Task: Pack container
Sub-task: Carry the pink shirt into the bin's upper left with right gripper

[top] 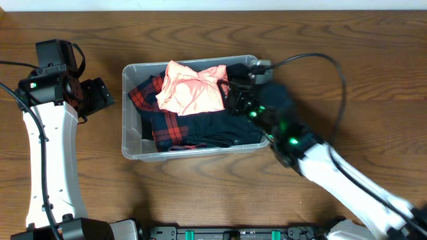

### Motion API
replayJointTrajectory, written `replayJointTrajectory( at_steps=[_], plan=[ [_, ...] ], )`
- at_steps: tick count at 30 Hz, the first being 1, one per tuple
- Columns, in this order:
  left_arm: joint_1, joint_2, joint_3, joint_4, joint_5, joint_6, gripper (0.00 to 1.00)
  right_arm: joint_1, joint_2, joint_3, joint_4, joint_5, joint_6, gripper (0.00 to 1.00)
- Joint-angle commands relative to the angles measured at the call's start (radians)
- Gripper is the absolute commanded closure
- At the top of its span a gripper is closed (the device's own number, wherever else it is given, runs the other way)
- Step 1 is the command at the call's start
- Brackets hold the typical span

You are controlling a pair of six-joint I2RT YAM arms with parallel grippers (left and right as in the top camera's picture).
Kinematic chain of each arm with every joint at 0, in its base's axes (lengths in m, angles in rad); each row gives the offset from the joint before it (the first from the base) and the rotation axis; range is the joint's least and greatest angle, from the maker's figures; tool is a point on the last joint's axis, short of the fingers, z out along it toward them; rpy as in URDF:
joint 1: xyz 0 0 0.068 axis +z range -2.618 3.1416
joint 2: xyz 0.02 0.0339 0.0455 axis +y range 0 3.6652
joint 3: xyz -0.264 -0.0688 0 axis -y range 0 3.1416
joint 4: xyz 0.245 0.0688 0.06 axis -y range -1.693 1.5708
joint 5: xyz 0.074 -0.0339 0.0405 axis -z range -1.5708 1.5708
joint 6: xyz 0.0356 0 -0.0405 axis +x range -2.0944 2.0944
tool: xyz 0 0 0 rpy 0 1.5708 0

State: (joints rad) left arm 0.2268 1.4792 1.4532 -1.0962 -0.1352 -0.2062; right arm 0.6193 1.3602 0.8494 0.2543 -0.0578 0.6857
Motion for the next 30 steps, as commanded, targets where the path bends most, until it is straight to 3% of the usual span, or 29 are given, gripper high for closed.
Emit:
replayJointTrajectory(
  at_steps=[1, 4, 7, 13, 16, 21, 24, 30],
  plan=[
    [0.004, 0.004, 0.001, -0.002, -0.011, -0.002, 0.02, 0.004, -0.074, 0.016, 0.05, -0.105, -0.075, 0.59],
    [0.004, 0.004, 0.001, -0.002, -0.011, -0.002, 0.02, 0.007, -0.051, 0.016, 0.16, -0.154, -0.075, 0.68],
    [0.004, 0.004, 0.001, -0.002, -0.011, -0.002, 0.02, 0.019, 0.03, 0.016, 0.28, -0.148, -0.111, 0.69],
    [0.004, 0.004, 0.001, -0.002, -0.011, -0.002, 0.02, 0.023, 0.337, 0.036, 0.508, -0.148, -0.003, 0.73],
    [0.004, 0.004, 0.001, -0.002, -0.011, -0.002, 0.02, 0.024, 0.503, 0.09, 0.449, -0.165, 0.088, 0.76],
    [0.004, 0.004, 0.001, -0.002, -0.011, -0.002, 0.02, 0.023, 0.703, 0.217, 0.161, -0.287, 0.126, 0.79],
    [0.004, 0.004, 0.001, -0.002, -0.011, -0.002, 0.02, 0.024, 0.713, 0.244, 0.072, -0.327, 0.112, 0.76],
    [0.004, 0.004, 0.001, -0.002, -0.011, -0.002, 0.02, 0.025, 0.577, 0.259, 0.135, -0.475, 0.07, 0.68]
  ],
)
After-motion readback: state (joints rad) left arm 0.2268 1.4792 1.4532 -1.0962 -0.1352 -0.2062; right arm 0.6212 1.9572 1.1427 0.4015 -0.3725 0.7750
